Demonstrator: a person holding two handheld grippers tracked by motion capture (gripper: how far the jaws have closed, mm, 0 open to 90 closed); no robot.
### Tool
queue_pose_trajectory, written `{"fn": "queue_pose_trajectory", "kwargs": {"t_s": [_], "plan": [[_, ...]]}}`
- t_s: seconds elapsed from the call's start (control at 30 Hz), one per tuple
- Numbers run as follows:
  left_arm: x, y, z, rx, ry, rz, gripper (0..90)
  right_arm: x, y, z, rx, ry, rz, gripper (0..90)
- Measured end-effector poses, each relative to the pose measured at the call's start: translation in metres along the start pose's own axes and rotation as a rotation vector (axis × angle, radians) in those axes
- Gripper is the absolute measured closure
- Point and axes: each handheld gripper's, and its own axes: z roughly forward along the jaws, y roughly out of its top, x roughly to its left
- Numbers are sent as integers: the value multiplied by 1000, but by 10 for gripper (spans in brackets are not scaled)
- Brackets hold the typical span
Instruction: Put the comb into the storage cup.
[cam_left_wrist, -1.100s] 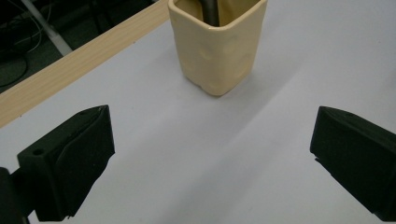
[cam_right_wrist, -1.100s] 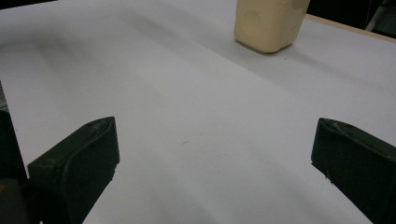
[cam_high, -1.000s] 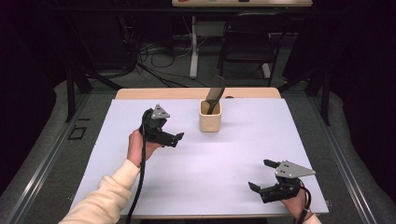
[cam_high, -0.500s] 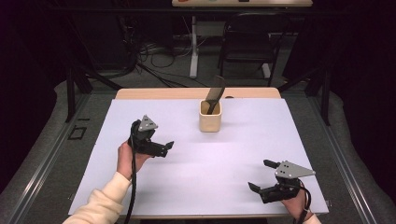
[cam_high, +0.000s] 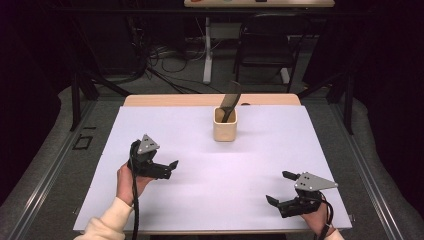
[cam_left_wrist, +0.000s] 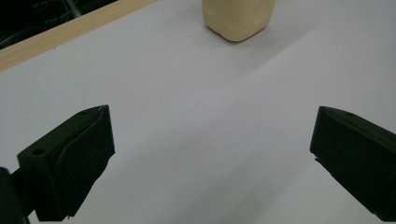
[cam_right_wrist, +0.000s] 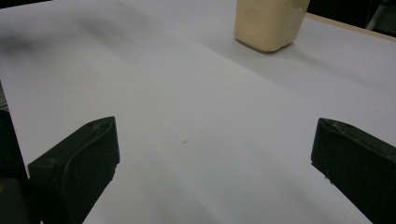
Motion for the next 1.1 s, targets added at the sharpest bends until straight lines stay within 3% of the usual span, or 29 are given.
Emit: {"fn": "queue_pose_trajectory", "kwargs": {"t_s": [0.2,0.5,0.8,1.1], "plan": [[-1,-10,-5,6,2,-7,0,0,0,0,1,1,-2,5],[-3,-21,-18,-34,19,-32,0,1,0,1,2,2,1,5],[-5,-37,-24,-41,33,-59,0,1,0,1,3,2,-1,5],[-8,-50,-29,-46,31,-62,0,1,0,0,-1,3,0,5]]}}
